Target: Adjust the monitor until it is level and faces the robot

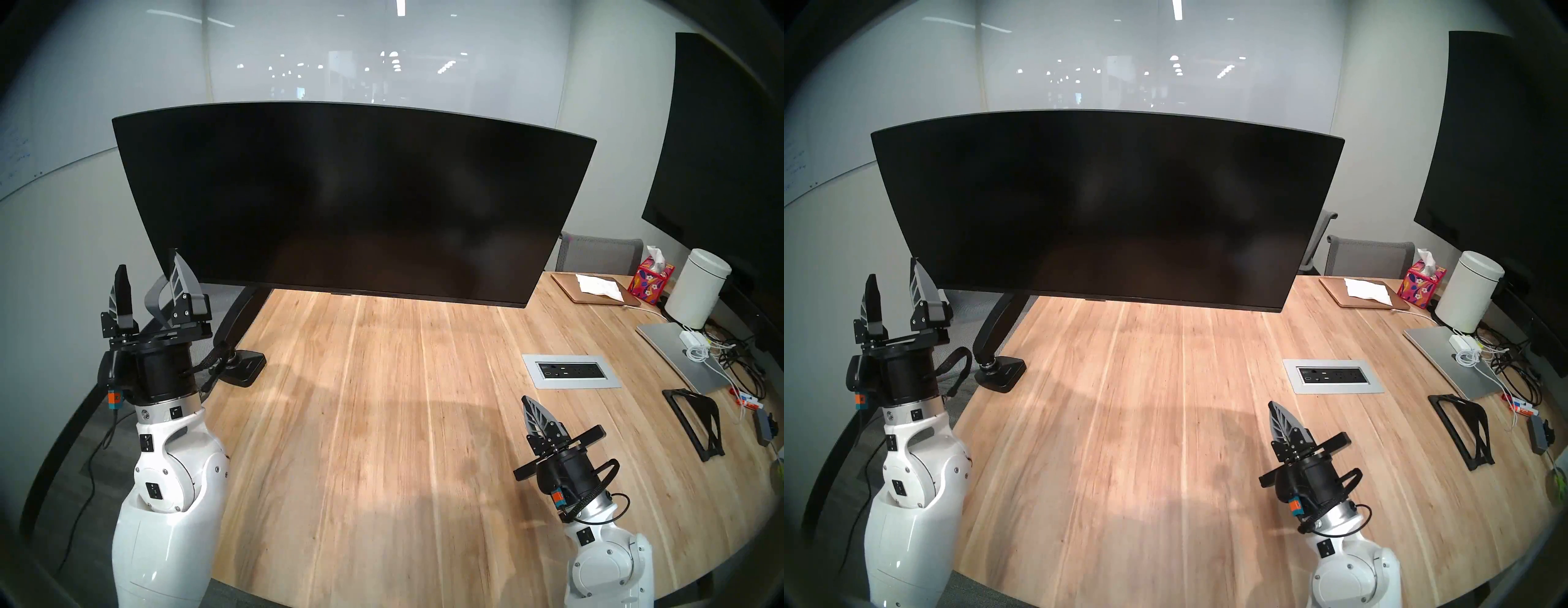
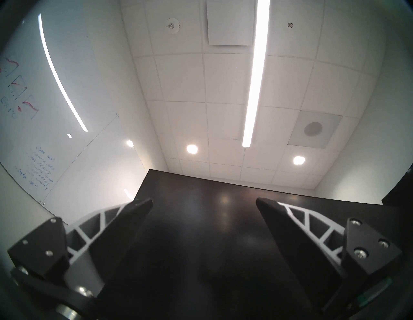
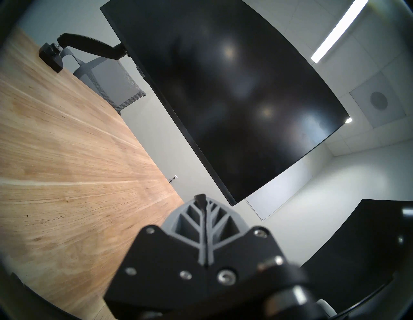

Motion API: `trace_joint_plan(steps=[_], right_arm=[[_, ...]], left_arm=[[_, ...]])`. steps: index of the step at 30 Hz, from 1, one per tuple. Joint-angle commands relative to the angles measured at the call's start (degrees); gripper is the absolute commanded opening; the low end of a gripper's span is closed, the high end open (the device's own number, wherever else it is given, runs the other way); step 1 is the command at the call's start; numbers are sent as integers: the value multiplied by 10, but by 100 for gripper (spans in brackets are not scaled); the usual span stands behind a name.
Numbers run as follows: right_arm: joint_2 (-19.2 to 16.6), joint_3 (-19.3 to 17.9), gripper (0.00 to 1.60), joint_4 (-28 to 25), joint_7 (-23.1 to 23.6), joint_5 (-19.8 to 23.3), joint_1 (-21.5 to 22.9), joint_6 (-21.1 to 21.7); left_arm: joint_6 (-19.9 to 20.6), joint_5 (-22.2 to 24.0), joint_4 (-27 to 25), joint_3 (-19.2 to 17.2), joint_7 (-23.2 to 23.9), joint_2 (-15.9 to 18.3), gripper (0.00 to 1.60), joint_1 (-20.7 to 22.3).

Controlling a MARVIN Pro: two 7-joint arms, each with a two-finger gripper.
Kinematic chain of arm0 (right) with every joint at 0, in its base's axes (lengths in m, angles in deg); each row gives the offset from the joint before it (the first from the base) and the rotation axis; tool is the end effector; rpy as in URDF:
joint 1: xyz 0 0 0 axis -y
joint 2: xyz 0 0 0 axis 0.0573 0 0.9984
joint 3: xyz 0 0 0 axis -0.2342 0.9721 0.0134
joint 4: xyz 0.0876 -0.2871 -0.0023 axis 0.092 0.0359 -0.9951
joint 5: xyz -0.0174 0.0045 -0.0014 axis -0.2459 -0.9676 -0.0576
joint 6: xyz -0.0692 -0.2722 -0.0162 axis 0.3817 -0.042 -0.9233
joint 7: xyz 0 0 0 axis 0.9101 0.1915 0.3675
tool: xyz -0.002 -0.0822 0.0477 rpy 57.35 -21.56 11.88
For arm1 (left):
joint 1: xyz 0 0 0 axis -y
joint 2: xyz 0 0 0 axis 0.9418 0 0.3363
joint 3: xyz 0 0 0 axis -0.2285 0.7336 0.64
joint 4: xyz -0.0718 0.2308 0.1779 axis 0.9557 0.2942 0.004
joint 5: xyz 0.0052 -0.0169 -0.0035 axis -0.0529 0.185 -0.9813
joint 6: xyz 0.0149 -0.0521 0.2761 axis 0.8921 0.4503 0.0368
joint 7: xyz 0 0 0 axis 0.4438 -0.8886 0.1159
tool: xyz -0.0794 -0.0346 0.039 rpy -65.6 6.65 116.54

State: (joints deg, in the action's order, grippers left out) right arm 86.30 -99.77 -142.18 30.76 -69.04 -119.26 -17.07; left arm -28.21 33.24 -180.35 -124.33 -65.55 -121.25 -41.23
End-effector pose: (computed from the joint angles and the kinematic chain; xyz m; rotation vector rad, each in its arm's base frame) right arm 0.2001 -0.0285 -0.3034 1.3745 1.0009 1.9712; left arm 0.2444 0.0923 -0.1787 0.9466 0.2961 2.9482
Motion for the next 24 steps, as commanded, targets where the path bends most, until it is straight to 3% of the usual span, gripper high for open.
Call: trace_joint_plan(steps=[1,12,22,23,24], right_arm=[[-1,19,0,-5,-13,-24,12,12],[-12,49,0,10,-56,-68,23,39],[-13,36,0,27,-71,-89,43,50],[-33,55,0,53,-51,-96,85,110],[-34,56,0,54,-49,-100,87,92]], left_arm=[[12,8,-35,-5,0,1,160,-41],[18,13,-38,-9,6,-2,160,-45],[19,14,-39,-10,11,-5,160,-45],[19,16,-36,-10,12,-5,160,-43],[20,16,-32,-10,12,-5,160,-42]])
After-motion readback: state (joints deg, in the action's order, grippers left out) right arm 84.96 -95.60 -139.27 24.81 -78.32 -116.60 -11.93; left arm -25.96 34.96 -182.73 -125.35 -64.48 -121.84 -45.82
